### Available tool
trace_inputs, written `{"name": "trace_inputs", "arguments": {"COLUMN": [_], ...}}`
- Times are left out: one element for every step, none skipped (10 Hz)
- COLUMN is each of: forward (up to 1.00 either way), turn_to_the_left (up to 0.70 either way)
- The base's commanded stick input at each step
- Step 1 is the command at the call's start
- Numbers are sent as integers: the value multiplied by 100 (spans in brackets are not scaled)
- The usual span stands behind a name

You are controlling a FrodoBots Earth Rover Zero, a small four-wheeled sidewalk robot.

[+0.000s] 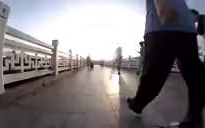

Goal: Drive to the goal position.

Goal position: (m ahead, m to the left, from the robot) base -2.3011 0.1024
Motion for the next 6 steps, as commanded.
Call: {"name": "trace_inputs", "arguments": {"forward": [45,45,45,45,45,45], "turn_to_the_left": [0,0,0,0,0,0]}}
